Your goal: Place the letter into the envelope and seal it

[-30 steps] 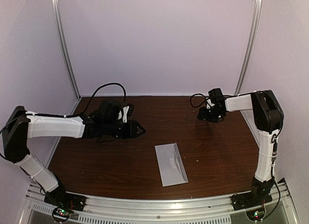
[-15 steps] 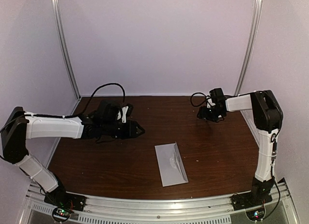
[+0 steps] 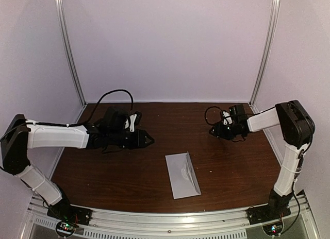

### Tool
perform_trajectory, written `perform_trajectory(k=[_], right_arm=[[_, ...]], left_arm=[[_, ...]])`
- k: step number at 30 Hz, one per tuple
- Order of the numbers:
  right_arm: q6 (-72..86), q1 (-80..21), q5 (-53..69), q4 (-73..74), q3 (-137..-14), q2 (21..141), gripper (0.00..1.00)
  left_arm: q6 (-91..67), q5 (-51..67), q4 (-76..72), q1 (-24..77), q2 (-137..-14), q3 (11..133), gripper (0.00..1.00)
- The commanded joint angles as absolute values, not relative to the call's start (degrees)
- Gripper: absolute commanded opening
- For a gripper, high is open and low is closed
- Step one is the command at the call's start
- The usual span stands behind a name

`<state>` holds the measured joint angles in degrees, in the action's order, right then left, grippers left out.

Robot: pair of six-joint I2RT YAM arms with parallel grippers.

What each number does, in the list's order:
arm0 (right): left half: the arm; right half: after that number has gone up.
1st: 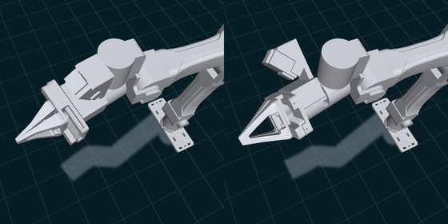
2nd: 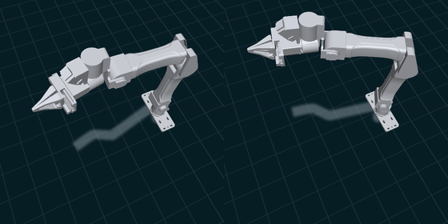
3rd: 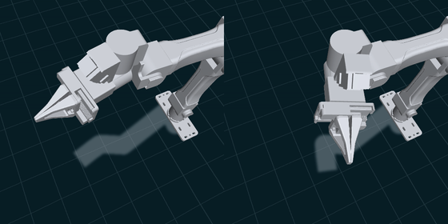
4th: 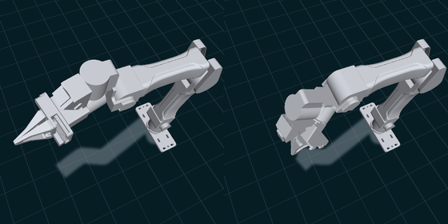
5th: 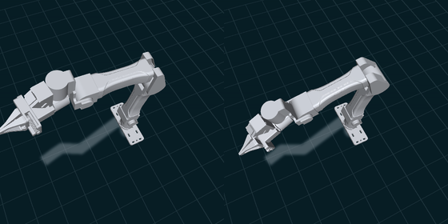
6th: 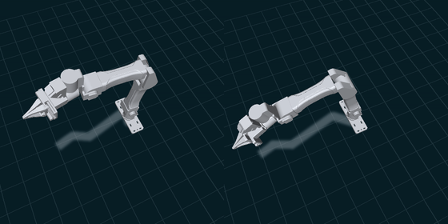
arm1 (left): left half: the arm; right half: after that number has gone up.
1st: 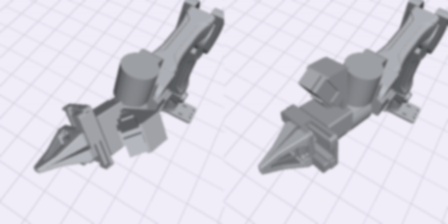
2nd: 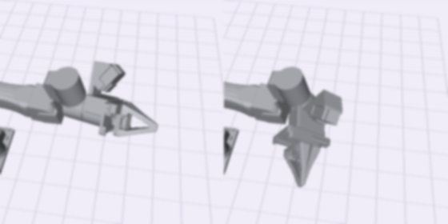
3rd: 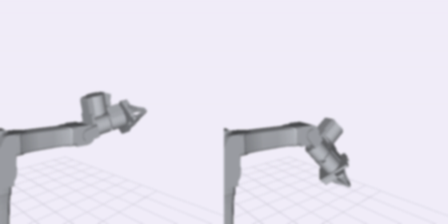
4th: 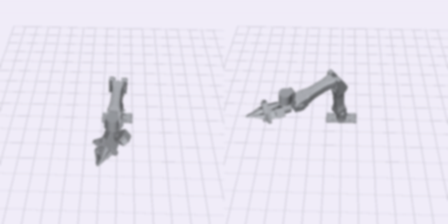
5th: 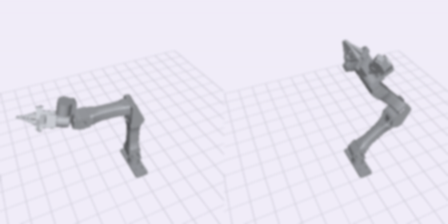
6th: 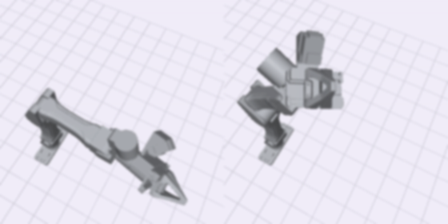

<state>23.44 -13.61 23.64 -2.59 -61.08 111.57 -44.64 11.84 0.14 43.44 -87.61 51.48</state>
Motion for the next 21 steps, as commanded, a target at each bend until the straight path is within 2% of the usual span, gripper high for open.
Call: perform_trajectory(k=[1, 14, 21], right_arm=[[27.5, -17.3, 26.5, 5.4, -51.4, 110.4, 0.61], [38.0, -32.8, 26.5, 2.9, -34.2, 95.9, 0.59], [37.7, -34.5, 21.8, 13.1, -37.3, 83.5, 0.63]], left_arm=[[-44.2, 12.3, -1.5, 42.9, -85.5, 50.0, 0.48], [-44.1, 14.3, -3.2, 43.3, -86.5, 49.6, 0.47], [-44.2, 13.8, -4.3, 46.8, -92.0, 54.7, 0.47]])
